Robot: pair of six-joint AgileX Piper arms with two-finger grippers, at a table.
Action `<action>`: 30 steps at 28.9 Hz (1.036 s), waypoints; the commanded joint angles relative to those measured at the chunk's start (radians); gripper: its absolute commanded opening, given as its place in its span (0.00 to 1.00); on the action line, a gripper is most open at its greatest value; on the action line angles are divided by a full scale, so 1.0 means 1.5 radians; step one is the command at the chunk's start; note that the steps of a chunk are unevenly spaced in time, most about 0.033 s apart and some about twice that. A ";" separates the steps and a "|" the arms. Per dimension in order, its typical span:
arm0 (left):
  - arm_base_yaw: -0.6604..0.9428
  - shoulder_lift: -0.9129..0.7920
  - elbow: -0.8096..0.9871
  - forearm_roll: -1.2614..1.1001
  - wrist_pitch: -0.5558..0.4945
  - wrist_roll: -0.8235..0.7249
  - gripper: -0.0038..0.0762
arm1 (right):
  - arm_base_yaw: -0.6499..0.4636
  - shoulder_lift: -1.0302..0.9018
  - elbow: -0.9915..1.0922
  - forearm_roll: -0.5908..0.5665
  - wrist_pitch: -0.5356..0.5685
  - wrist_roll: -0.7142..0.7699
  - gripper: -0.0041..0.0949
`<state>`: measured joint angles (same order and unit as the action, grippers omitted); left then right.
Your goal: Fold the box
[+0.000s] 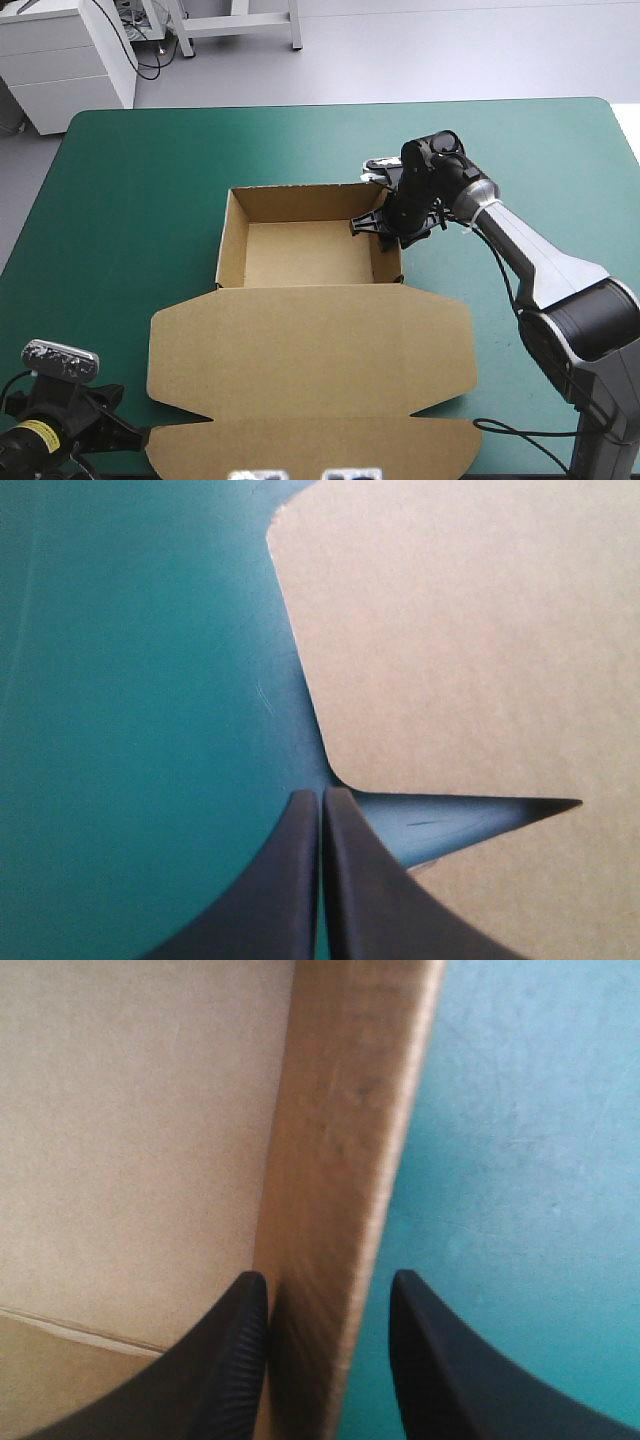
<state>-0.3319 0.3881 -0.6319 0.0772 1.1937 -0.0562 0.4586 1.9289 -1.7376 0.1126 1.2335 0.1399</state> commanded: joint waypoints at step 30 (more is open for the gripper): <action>-0.001 -0.039 0.071 -0.002 -0.069 -0.022 0.04 | -0.168 -0.077 -0.241 -0.069 0.011 0.030 0.02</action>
<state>-0.3319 0.3202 -0.5021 0.0772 1.1415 -0.0825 0.2900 1.9003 -2.0704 -0.0052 1.2533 0.1853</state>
